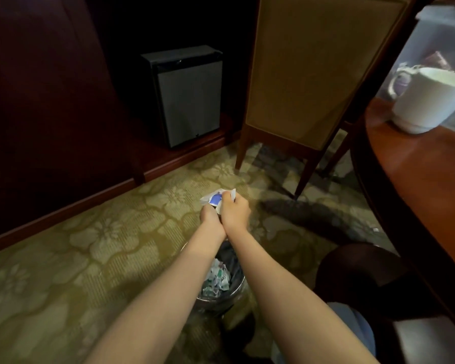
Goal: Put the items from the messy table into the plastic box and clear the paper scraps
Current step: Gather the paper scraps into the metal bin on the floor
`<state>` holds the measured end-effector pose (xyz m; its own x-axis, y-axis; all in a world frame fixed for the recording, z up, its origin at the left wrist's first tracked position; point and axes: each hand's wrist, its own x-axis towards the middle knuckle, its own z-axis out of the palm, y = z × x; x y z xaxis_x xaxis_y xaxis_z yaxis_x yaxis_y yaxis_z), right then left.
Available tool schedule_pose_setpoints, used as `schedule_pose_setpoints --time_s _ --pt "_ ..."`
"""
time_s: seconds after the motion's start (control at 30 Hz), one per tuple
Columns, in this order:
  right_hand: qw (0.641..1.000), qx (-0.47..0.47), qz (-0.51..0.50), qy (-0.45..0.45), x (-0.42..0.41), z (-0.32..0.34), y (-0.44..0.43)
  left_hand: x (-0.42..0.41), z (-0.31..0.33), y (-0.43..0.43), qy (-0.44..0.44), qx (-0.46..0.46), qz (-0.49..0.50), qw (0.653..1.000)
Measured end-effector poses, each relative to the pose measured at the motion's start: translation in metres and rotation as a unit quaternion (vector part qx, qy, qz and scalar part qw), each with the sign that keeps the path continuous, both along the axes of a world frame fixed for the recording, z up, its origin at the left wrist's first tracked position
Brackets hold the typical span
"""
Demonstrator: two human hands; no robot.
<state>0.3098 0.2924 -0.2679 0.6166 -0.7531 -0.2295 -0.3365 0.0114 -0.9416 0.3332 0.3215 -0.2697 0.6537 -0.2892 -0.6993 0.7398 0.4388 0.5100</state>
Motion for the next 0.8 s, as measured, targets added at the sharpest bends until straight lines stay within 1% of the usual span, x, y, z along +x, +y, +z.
schedule_pose_setpoints --time_s 0.1,0.2,0.33,0.47,0.6,0.7,0.8 --pt "0.999 0.026 -0.010 0.028 0.003 -0.020 0.005 0.001 -0.020 0.006 0.007 0.033 -0.013 0.999" --pt "0.996 0.065 -0.041 0.033 0.005 -0.039 0.010 0.003 -0.040 0.011 0.023 0.050 -0.023 0.998" --pt "0.991 0.109 -0.063 0.053 0.008 -0.067 0.012 0.005 -0.060 0.011 0.054 0.093 -0.016 0.994" --pt "0.977 0.178 -0.084 0.077 0.011 -0.086 0.007 0.005 -0.073 0.010 0.076 0.084 -0.003 0.994" --pt "0.959 0.254 -0.067 0.108 0.009 -0.094 -0.003 0.007 -0.085 0.010 0.104 0.086 -0.005 0.991" --pt "0.952 0.266 -0.040 0.146 0.006 -0.102 -0.009 0.010 -0.090 0.010 0.108 0.099 -0.030 0.989" --pt "0.947 0.269 -0.028 0.174 0.003 -0.108 -0.012 0.005 -0.080 0.010 0.118 0.143 -0.051 0.981"
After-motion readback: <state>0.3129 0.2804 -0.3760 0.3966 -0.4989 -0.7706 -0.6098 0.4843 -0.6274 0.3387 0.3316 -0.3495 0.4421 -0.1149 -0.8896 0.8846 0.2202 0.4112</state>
